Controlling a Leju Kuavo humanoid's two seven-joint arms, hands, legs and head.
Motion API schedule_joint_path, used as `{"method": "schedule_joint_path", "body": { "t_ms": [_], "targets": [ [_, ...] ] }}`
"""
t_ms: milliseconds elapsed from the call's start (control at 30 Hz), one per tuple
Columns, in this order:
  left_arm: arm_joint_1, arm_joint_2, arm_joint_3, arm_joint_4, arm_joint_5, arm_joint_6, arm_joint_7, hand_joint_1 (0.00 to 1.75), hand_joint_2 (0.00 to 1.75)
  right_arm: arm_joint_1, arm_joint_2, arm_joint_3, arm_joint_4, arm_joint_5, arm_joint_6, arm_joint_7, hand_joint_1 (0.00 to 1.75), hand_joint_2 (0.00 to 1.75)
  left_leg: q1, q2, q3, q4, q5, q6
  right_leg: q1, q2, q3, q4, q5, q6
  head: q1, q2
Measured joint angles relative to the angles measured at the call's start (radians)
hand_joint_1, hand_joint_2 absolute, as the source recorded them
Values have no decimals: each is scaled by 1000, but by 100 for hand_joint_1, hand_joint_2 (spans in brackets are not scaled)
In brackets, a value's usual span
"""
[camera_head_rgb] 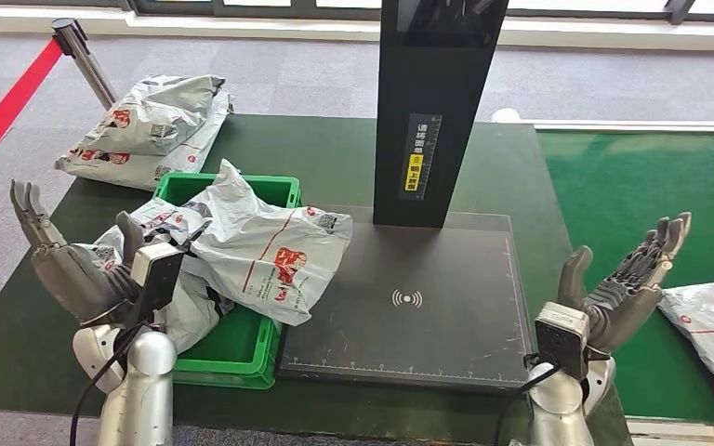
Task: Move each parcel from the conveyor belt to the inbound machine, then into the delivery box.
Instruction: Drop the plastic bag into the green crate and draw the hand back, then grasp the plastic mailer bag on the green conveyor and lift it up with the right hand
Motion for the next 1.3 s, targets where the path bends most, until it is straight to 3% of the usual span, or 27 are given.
{"method": "schedule_joint_path", "body": {
  "t_ms": [33,200,333,400,467,533,667,800,867,933,1000,1067,1100,1133,1167,1300],
  "targets": [
    [3,0,13,-6,38,0,-36,0,175,1,0,0,0,-2,1,0,0,0,0,0,0,0,0,0,0,0,0,0,0,0,0,0],
    [15,0,63,-31,263,0,-211,0,175,3,0,0,0,5,8,5,0,0,0,0,0,0,0,0,0,0,0,0,0,0,0,0],
    [18,0,57,-47,366,0,-239,0,175,2,1,-3,3,18,16,9,0,175,0,0,0,0,0,0,0,0,0,0,0,0,0,0],
    [16,0,38,-42,414,-2,-246,0,175,1,1,-12,9,36,13,13,0,87,0,0,0,0,0,0,0,0,0,-1,0,0,0,0],
    [14,-1,-6,-19,501,-37,-246,0,175,0,4,-35,17,81,4,35,0,87,-1,0,1,0,0,0,-1,0,-1,-1,0,0,0,0],
    [10,-1,-89,36,648,-175,-238,0,175,-11,13,-91,34,161,-2,66,0,175,-1,-2,0,1,0,1,-1,-2,0,-1,0,1,0,0],
    [-4,2,-248,149,856,-583,-232,0,175,-66,38,-261,94,349,-4,83,0,175,-2,-1,-1,1,1,1,-2,-1,-1,-1,3,3,0,0],
    [-12,2,-349,230,968,-881,-232,0,175,-146,66,-515,137,663,-4,120,0,175,-3,-1,-2,2,1,2,-3,0,-2,-1,4,4,0,0],
    [-13,2,-389,245,1003,-988,-230,0,175,-166,66,-622,134,836,-4,223,0,175,-4,-2,-2,2,1,2,-3,-1,-2,-2,3,4,0,0],
    [-9,2,-428,253,1029,-1057,-224,0,175,-152,28,-673,133,951,-4,447,0,175,-4,-5,-3,2,1,3,-3,-4,0,-2,2,6,0,0],
    [-3,2,-462,256,1049,-1098,-217,0,175,-116,-59,-644,158,995,-4,831,0,175,-4,-13,-5,2,1,5,-4,-12,3,-2,0,8,0,0],
    [-1,3,-480,256,1061,-1118,-211,0,175,-93,-151,-552,202,1005,-4,1222,0,175,-4,-15,-6,2,1,6,-5,-14,3,-2,-1,9,1,0],
    [-1,3,-486,257,1064,-1124,-209,0,175,-87,-187,-497,225,1008,-4,1335,0,175,-4,-11,-4,2,0,6,-5,-11,3,-2,-1,8,1,0],
    [-1,3,-493,257,1066,-1129,-207,0,175,-82,-217,-446,248,1010,-4,1387,0,175,-5,-8,-2,2,-1,6,-5,-7,3,-3,-1,8,0,0],
    [-1,4,-500,258,1066,-1134,-205,0,175,-77,-238,-408,270,1011,-4,1382,0,175,-5,-4,0,2,-2,6,-5,-5,3,-3,-1,8,0,0],
    [-2,4,-513,258,1067,-1160,-198,0,175,-69,-300,-352,359,1011,-4,1283,0,175,-5,-8,-1,2,0,7,-4,-8,3,-3,-1,8,0,0]
  ]
}}
